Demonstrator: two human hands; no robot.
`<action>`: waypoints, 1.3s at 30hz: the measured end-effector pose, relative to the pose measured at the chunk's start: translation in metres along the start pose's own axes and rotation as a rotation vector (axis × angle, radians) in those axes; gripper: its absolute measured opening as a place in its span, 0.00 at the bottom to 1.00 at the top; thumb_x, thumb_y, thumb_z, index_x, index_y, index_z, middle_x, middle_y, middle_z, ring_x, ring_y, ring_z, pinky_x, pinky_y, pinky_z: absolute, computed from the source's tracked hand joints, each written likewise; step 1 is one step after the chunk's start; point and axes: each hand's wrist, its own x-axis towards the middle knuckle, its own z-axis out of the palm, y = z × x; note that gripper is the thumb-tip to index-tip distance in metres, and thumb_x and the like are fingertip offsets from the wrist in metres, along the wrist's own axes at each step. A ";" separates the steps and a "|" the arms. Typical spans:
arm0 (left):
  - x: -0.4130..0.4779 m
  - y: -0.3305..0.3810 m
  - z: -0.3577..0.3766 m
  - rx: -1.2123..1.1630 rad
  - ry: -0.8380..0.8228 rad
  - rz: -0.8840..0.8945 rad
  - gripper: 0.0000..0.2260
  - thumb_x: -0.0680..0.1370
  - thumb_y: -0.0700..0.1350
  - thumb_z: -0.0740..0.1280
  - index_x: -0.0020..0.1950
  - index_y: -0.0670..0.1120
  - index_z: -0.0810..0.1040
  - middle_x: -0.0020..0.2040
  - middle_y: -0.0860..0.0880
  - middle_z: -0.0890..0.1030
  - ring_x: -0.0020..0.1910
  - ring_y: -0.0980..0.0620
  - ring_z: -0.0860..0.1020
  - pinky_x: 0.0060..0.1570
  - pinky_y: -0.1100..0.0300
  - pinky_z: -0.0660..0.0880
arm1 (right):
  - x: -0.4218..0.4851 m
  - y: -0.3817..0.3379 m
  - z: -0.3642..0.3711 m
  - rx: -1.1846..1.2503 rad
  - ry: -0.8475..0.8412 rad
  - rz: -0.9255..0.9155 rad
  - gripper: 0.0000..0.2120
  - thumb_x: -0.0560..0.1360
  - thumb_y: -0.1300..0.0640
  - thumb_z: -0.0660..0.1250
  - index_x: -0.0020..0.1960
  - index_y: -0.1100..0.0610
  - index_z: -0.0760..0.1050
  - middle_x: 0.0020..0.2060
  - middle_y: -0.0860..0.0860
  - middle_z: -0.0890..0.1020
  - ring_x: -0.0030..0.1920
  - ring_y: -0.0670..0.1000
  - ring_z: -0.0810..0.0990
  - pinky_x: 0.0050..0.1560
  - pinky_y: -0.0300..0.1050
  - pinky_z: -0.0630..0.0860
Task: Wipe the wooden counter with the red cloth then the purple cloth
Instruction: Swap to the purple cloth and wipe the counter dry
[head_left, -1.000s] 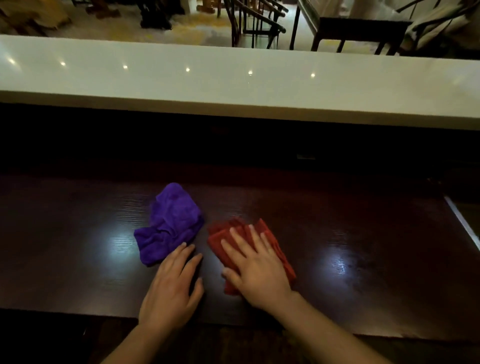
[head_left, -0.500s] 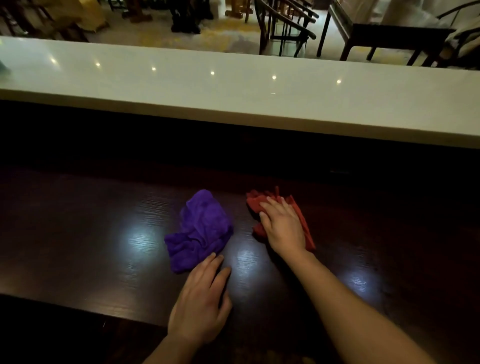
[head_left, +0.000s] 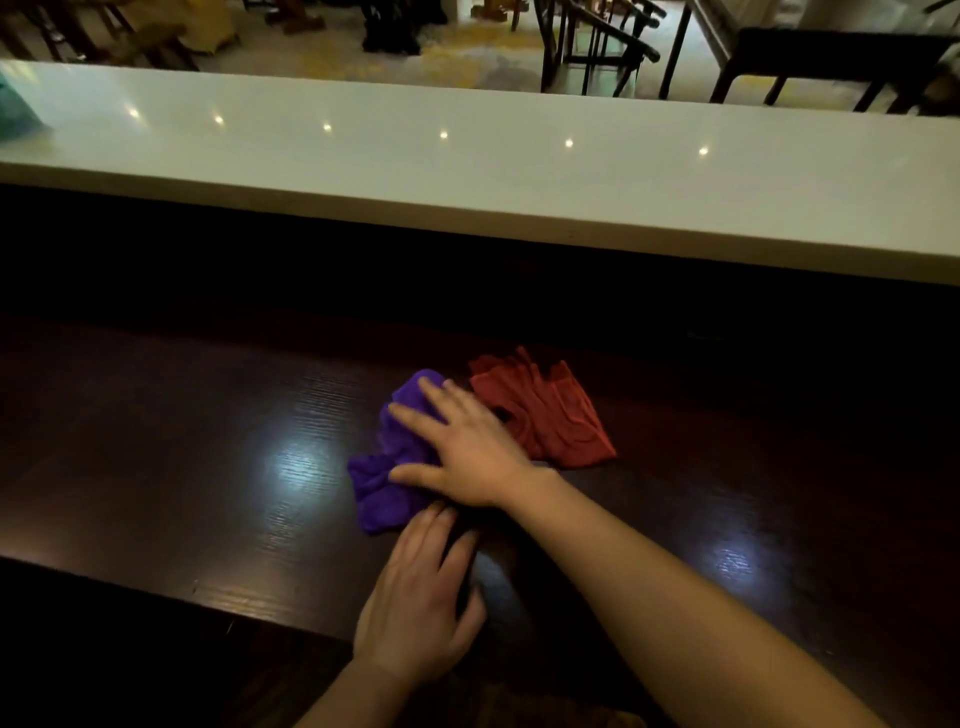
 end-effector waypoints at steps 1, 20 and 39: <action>-0.001 -0.001 0.000 0.016 0.004 -0.012 0.25 0.70 0.52 0.66 0.65 0.43 0.77 0.67 0.37 0.74 0.69 0.37 0.71 0.68 0.46 0.63 | 0.002 -0.007 0.004 -0.005 -0.061 -0.001 0.36 0.71 0.30 0.60 0.75 0.40 0.56 0.78 0.56 0.53 0.77 0.61 0.51 0.76 0.57 0.51; 0.004 -0.002 0.001 0.048 -0.073 -0.048 0.28 0.76 0.58 0.58 0.74 0.50 0.68 0.77 0.45 0.65 0.77 0.47 0.58 0.73 0.41 0.56 | -0.179 0.035 0.010 0.025 0.303 0.608 0.30 0.69 0.42 0.64 0.70 0.49 0.68 0.74 0.54 0.66 0.76 0.55 0.59 0.76 0.51 0.55; 0.065 0.083 0.033 0.075 -0.142 -0.157 0.28 0.77 0.58 0.51 0.77 0.53 0.62 0.78 0.41 0.60 0.78 0.41 0.51 0.75 0.38 0.43 | -0.236 0.064 0.011 -0.032 0.353 0.605 0.24 0.71 0.55 0.67 0.67 0.52 0.73 0.73 0.57 0.68 0.73 0.60 0.65 0.74 0.55 0.60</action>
